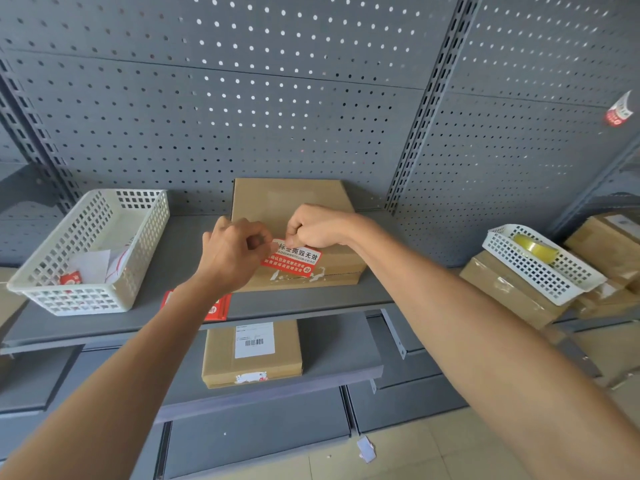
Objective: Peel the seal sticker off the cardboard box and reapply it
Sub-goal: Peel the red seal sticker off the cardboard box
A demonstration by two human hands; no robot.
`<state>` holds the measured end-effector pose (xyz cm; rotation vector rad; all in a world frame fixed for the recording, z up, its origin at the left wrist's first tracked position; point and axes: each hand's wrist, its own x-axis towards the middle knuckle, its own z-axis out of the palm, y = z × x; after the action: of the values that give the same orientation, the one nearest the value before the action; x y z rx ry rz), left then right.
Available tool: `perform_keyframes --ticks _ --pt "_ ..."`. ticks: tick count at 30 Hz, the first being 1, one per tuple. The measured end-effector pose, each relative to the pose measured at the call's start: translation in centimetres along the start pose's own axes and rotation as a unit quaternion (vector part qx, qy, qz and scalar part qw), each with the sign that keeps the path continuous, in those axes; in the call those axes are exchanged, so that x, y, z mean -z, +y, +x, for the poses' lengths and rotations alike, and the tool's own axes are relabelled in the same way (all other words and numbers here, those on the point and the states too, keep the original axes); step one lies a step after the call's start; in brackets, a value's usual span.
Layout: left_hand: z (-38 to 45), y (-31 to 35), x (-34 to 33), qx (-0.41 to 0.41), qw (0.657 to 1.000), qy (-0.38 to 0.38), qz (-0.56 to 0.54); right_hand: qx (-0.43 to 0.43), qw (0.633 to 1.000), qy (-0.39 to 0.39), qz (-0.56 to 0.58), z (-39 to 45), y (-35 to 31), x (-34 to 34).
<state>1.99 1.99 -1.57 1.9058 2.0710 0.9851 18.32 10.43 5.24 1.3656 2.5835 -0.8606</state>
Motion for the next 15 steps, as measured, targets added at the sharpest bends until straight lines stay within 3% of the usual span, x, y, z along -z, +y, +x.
perform_keyframes --ticks 15 --pt "-0.5 0.6 0.29 0.023 1.0 -0.002 -0.002 0.02 0.999 -0.024 -0.029 0.2 -0.2 0.26"
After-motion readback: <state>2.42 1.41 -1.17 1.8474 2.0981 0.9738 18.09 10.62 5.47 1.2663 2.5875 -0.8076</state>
